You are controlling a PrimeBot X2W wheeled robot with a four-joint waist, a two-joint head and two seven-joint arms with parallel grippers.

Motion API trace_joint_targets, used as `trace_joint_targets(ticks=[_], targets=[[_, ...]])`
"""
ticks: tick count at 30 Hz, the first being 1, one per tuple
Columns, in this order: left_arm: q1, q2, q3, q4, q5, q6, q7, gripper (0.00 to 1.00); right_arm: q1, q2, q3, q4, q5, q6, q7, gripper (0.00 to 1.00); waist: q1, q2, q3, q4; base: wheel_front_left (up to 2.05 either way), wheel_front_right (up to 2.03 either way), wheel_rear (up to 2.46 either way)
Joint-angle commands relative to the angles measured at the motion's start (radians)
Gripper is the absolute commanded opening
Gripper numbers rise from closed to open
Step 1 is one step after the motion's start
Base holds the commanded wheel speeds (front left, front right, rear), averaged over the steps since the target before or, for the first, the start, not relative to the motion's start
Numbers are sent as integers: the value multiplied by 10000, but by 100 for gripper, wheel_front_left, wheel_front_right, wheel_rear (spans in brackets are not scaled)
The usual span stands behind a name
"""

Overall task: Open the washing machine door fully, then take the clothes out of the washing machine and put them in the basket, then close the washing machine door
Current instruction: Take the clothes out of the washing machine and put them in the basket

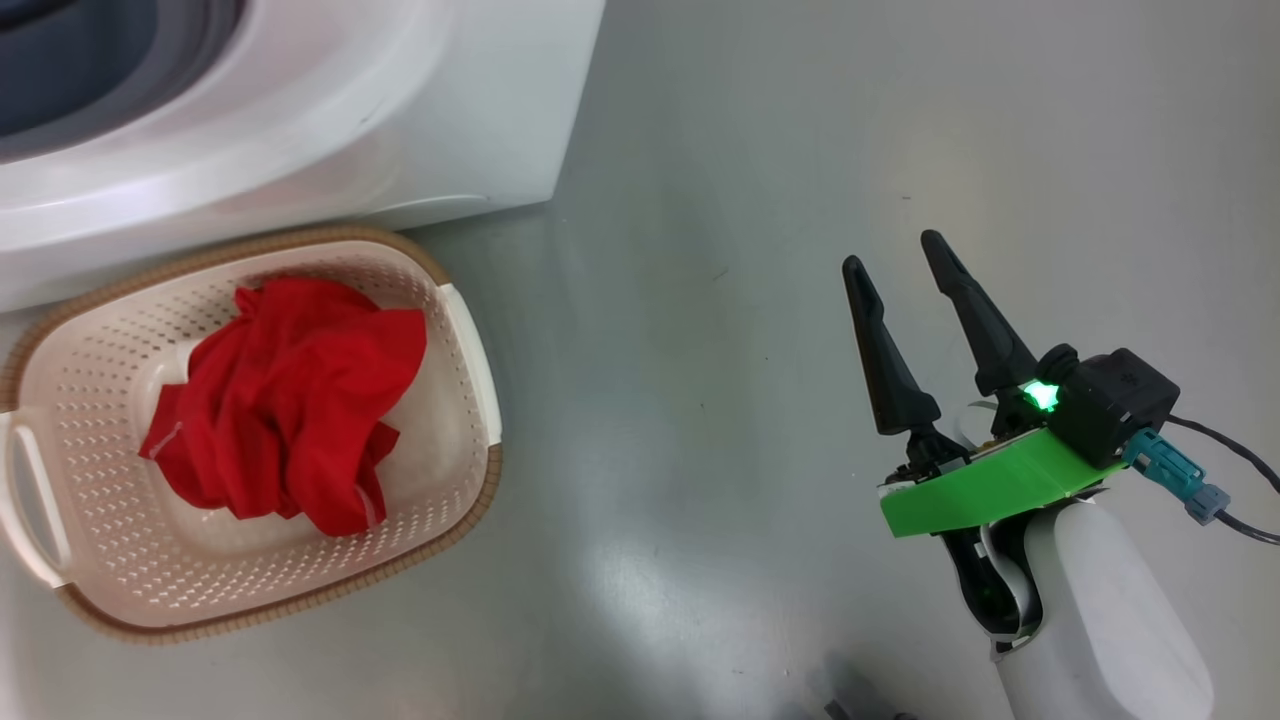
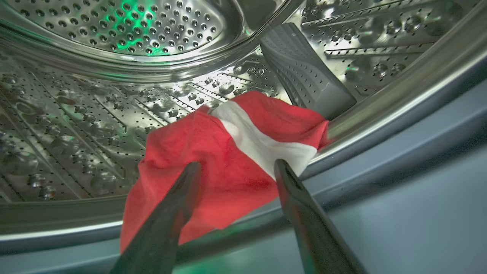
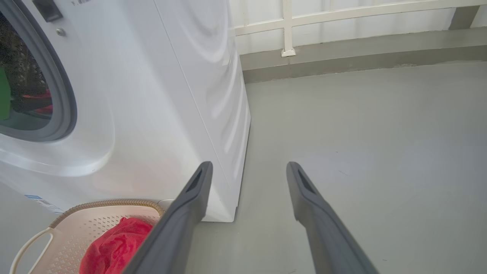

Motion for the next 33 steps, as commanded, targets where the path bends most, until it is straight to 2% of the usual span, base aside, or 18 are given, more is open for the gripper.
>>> trace_joint_targets(ticks=[1, 21, 22, 23, 24, 25, 28, 33], targets=[[-266, 581, 127, -120, -118, 140, 42, 100, 78, 100, 255, -219, 45, 16, -48, 100, 0, -1, 45, -45, 0, 0, 0], [-346, 709, 54, 223, -638, 63, 743, 100, 75, 102, 282, -291, 116, 16, -48, 100, 0, -1, 137, -179, 0, 0, 0], [-341, 709, 45, 227, -660, 55, 773, 97, 68, 102, 284, -291, 114, 16, -48, 100, 0, -1, 135, -178, 0, 0, 0], [-338, 711, 35, 231, -681, 48, 795, 82, 62, 102, 286, -293, 113, 16, -48, 100, 0, -1, 135, -177, 0, 0, 0], [-337, 715, 24, 235, -700, 44, 809, 61, 55, 102, 288, -296, 112, 16, -48, 100, 0, -1, 135, -178, 0, 0, 0], [-337, 719, 11, 238, -717, 40, 818, 47, 50, 102, 291, -299, 111, 16, -48, 100, 0, -1, 134, -180, 0, 0, 0], [-342, 735, -38, 245, -755, 35, 813, 31, 36, 102, 294, -307, 109, 16, -48, 100, 0, -1, 131, -183, 0, 0, 0], [-351, 760, -121, 253, -815, 33, 761, 19, 38, 102, 279, -303, 107, 16, -48, 100, 0, -1, 95, -189, 0, 0, 0]])
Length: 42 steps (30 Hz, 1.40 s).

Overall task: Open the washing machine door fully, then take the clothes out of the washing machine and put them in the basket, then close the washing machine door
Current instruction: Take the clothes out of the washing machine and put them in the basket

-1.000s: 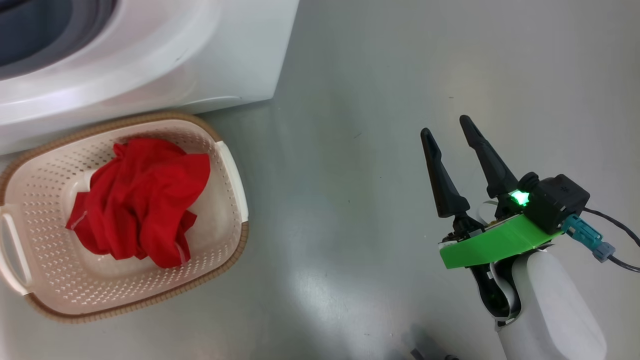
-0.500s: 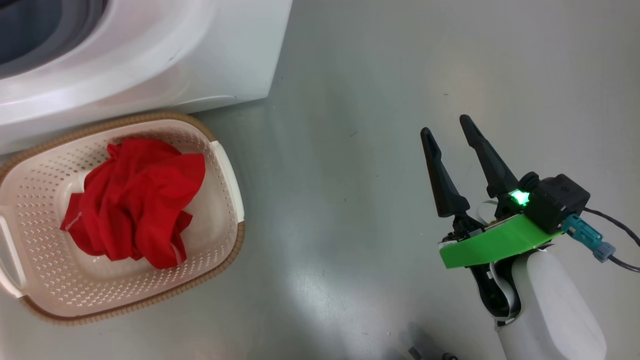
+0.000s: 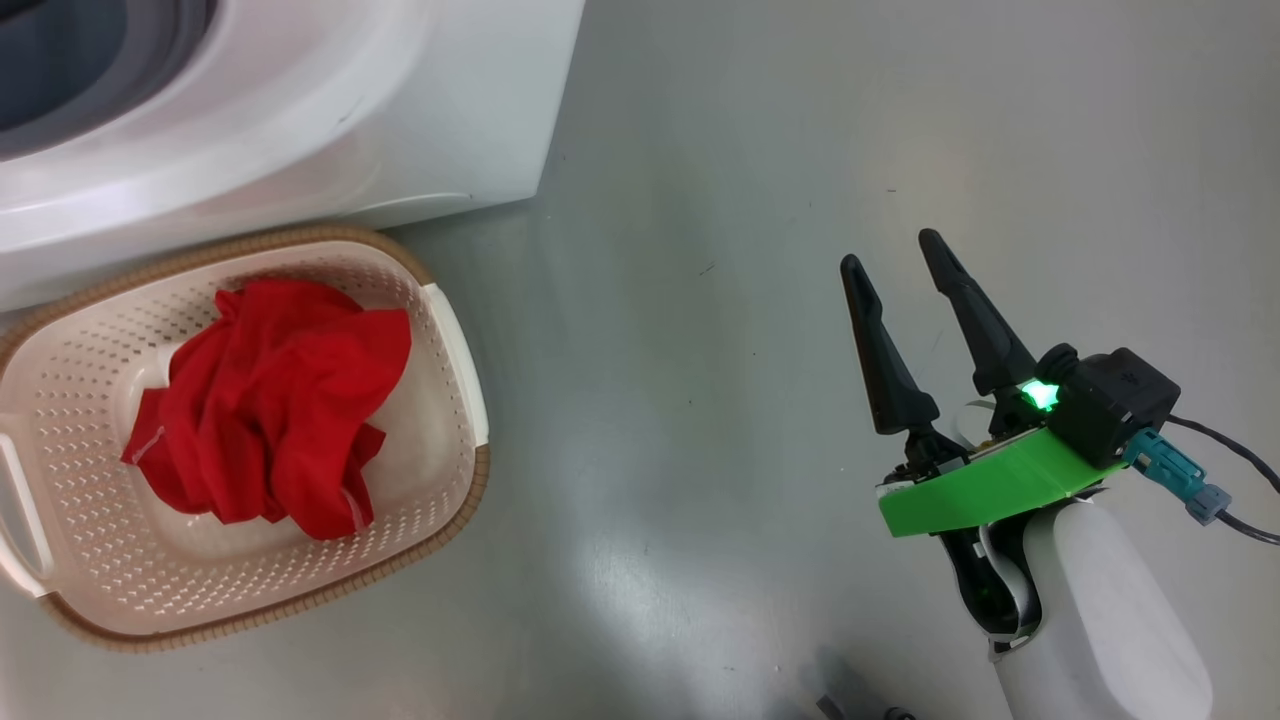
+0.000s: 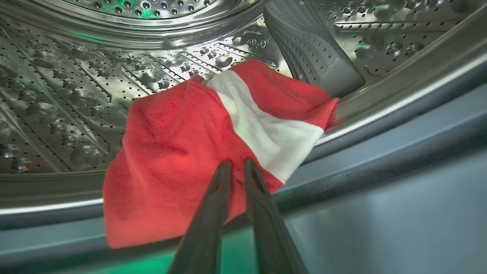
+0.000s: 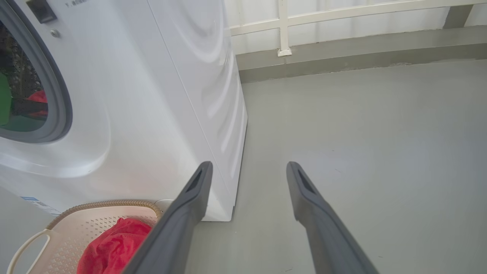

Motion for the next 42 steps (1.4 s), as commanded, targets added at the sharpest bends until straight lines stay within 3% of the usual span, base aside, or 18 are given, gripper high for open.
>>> trace_joint_targets(ticks=[1, 4, 16, 28, 31, 42], targets=[[-171, 580, 15, -143, -127, 5, -94, 15, 41, 85, 237, -260, 19, 16, -48, 100, 0, 0, -20, 4, 0, 0, 0], [-186, 560, -14, -140, -186, 10, -221, 0, 50, 85, 214, -247, 14, 16, -48, 100, 0, 0, -57, 25, 0, 0, 0], [-46, 71, 283, -137, -915, -32, -1348, 0, 115, 85, 67, -200, -121, 16, -48, 100, 0, 0, -401, 323, 0, 0, 0], [1069, -717, 1487, -550, -2685, -351, -3137, 0, 460, 22, -79, -73, -312, 16, -48, 100, 0, 0, -1338, 765, 0, 0, 0], [1586, -902, 1704, -1183, -3043, -427, -3207, 0, 613, -68, -101, -39, -310, 16, -48, 100, 0, 0, -1629, 911, 0, 0, 0], [4513, -1348, 2769, -5652, -3893, -505, -3219, 0, 1171, -385, -253, 10, -272, 16, -48, 100, 0, 0, -2582, 1484, 0, 0, 0]])
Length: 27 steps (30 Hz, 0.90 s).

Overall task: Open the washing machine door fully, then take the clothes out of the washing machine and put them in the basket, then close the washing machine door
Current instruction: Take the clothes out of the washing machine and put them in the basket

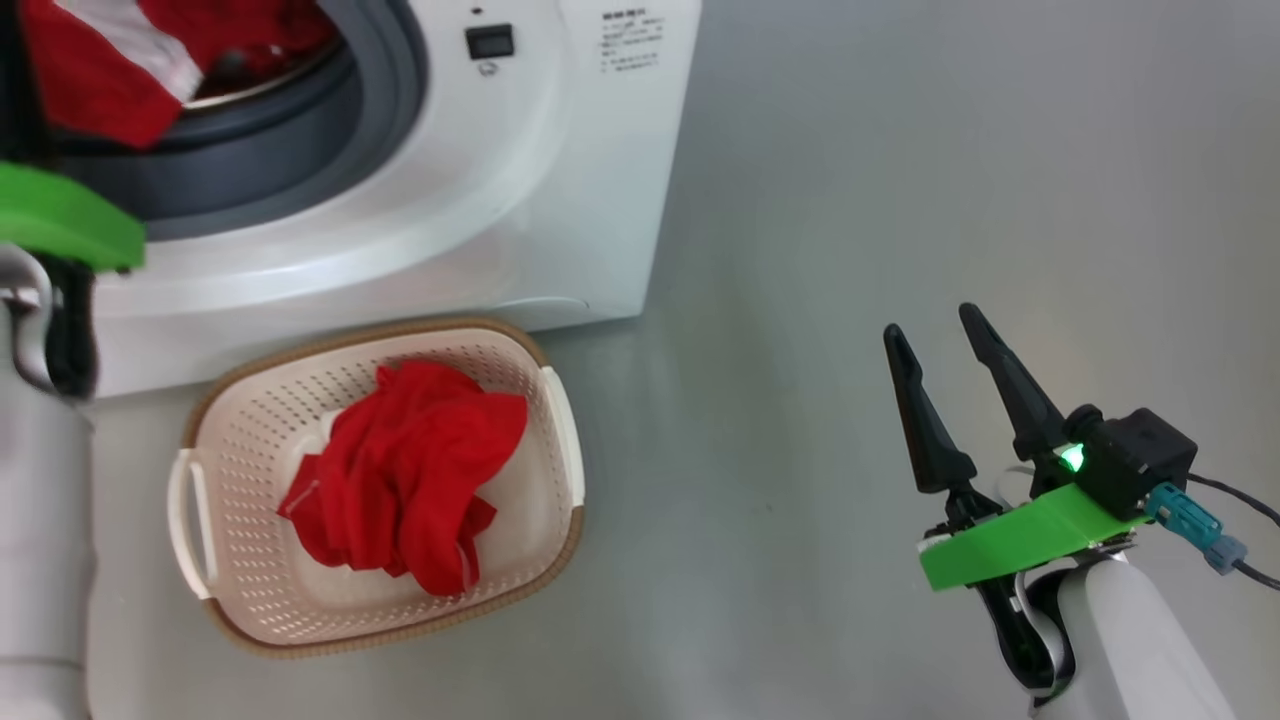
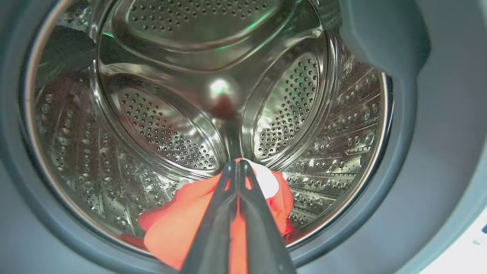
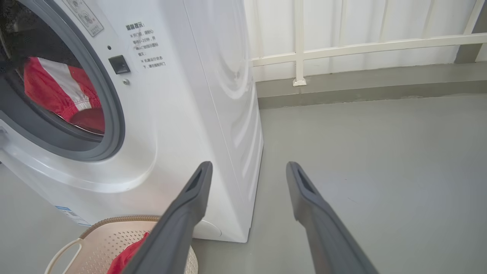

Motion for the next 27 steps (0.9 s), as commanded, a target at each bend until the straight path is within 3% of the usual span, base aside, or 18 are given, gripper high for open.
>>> trace_joint_targets(ticks=[1, 10, 27], targets=[[416, 398, 315, -814, -153, -25, -90, 0, 255, -37, 151, -207, -118, 16, -48, 100, 0, -1, -400, 305, 0, 0, 0], [2484, 278, 735, -3986, -598, -29, -90, 0, 650, -219, -22, -228, -89, 16, -48, 100, 0, -1, -898, 638, 0, 0, 0], [6045, -287, 1310, -9901, -372, 152, -2, 0, 1128, -387, -228, -315, -75, 16, -48, 100, 0, -1, -1307, 1048, 0, 0, 0]])
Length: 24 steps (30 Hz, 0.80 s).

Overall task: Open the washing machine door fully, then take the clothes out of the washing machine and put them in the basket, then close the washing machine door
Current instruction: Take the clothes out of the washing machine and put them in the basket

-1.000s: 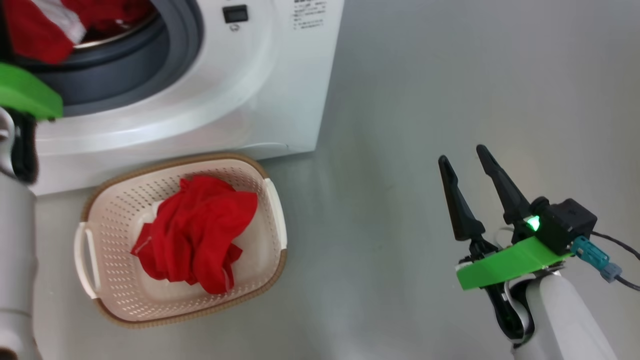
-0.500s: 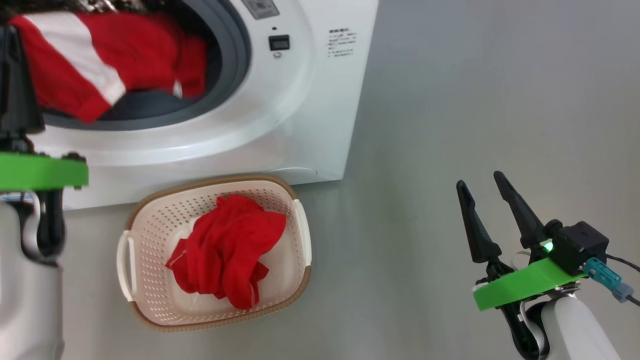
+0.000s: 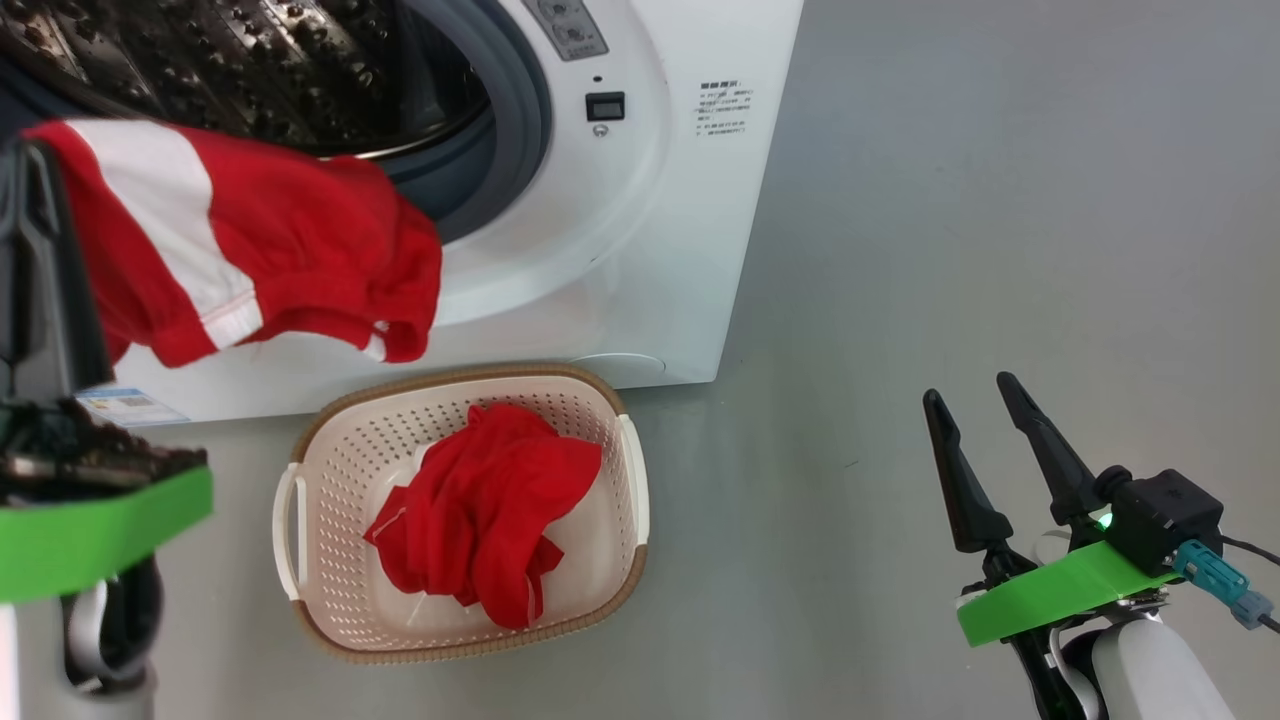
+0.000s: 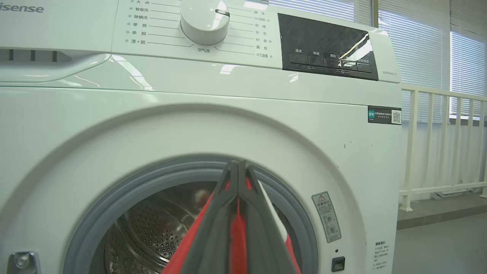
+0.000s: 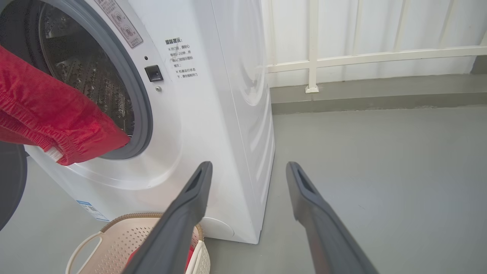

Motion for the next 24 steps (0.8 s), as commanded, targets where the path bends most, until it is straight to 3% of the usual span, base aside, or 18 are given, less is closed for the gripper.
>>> trace_joint_targets(ticks=[1, 7, 12, 21, 24], targets=[[55, 261, 307, -433, 87, 77, 41, 0, 42, -59, 164, -277, -79, 16, -48, 100, 0, -1, 19, 9, 0, 0, 0], [782, 21, 163, -1047, 36, 225, 115, 0, -16, -41, 188, -319, -98, 16, -48, 100, 0, -1, 148, 5, 0, 0, 0], [1498, -285, -378, -464, 46, 208, 139, 0, -87, 0, 230, -323, -93, 16, -48, 100, 0, -1, 294, -60, 0, 0, 0], [1578, -727, -1113, 2008, 112, 61, -49, 0, -293, 79, 284, -334, -106, 16, -48, 100, 0, -1, 587, -173, 0, 0, 0], [1233, -800, -1281, 3583, 145, -27, -97, 0, -428, 129, 351, -332, -95, 16, -48, 100, 0, -1, 789, -312, 0, 0, 0]])
